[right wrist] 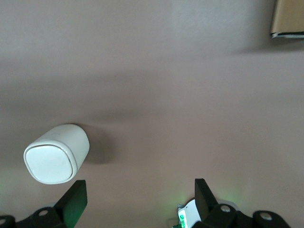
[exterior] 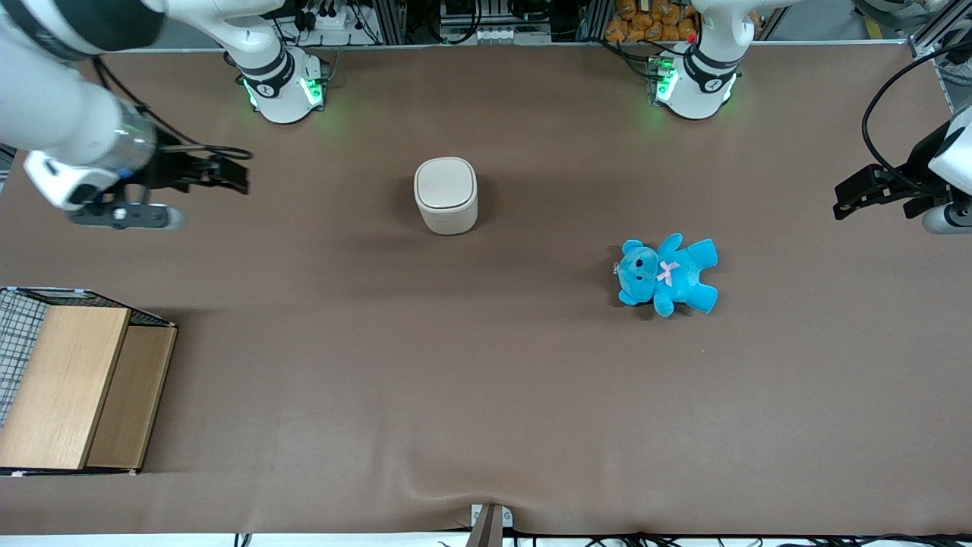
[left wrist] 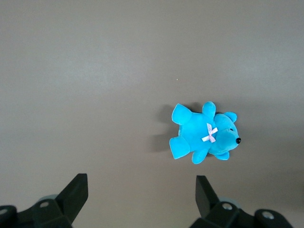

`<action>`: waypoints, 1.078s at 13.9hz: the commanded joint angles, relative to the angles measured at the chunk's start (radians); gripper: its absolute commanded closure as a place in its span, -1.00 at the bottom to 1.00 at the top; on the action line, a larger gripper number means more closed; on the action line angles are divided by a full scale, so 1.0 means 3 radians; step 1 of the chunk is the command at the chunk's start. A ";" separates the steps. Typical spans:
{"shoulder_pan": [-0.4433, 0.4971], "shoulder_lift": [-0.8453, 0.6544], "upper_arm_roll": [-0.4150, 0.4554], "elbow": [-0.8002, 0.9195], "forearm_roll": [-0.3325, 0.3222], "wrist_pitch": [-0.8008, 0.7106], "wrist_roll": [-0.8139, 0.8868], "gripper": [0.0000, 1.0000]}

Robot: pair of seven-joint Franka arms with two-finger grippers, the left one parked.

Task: Open trash can with right arm
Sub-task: 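Move the right gripper over to the white trash can's lid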

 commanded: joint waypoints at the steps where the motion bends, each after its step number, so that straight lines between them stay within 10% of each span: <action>1: 0.0158 0.0007 -0.0032 -0.0139 0.0039 0.0174 0.0143 -0.95; 9: 0.0751 -0.0033 -0.0027 -0.0747 0.0090 0.0711 0.0783 0.70; 15: 0.1211 0.0033 -0.0027 -0.1162 0.0121 0.1258 0.1267 1.00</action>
